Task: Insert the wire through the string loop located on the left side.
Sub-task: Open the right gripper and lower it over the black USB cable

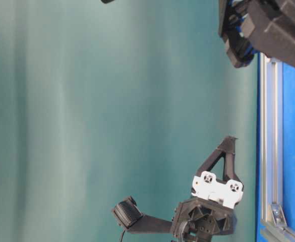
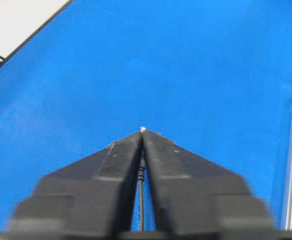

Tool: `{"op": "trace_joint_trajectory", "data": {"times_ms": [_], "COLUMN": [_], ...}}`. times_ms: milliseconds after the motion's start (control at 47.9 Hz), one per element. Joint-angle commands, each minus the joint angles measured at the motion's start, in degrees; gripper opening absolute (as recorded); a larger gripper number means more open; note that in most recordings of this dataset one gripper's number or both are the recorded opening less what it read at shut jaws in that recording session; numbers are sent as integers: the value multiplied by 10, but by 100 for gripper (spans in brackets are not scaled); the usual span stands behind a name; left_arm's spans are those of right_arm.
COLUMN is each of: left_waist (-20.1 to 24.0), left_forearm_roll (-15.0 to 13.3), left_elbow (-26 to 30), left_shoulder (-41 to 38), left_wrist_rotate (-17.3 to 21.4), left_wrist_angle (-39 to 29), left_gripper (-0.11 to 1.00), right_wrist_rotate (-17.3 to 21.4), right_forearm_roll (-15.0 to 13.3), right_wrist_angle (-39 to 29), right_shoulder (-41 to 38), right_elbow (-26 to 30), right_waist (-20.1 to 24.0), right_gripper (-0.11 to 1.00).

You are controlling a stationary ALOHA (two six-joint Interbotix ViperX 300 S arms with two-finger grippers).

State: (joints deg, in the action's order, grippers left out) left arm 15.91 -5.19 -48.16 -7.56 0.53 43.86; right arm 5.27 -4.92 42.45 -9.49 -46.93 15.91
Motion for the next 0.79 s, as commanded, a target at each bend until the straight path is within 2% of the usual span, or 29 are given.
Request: {"op": "trace_joint_trajectory", "data": {"times_ms": [0, 84, 188, 397, 773], "left_waist": [0, 0, 0, 0, 0], "left_forearm_roll": [2, 2, 3, 3, 3], "left_elbow": [4, 4, 3, 1, -3], "left_shoulder": [17, 16, 17, 17, 18], "left_wrist_rotate": [1, 1, 1, 1, 1], "left_wrist_angle": [3, 3, 4, 3, 3], "left_gripper": [0, 0, 0, 0, 0], "right_wrist_rotate": [4, 5, 5, 5, 5], "right_forearm_roll": [1, 3, 4, 9, 51], "right_wrist_angle": [3, -1, -8, -11, -6], "right_shoulder": [20, 20, 20, 11, -83], "right_elbow": [7, 4, 8, 12, 47], "right_waist": [3, 3, 3, 3, -4], "right_gripper": [38, 64, 90, 91, 91]}}
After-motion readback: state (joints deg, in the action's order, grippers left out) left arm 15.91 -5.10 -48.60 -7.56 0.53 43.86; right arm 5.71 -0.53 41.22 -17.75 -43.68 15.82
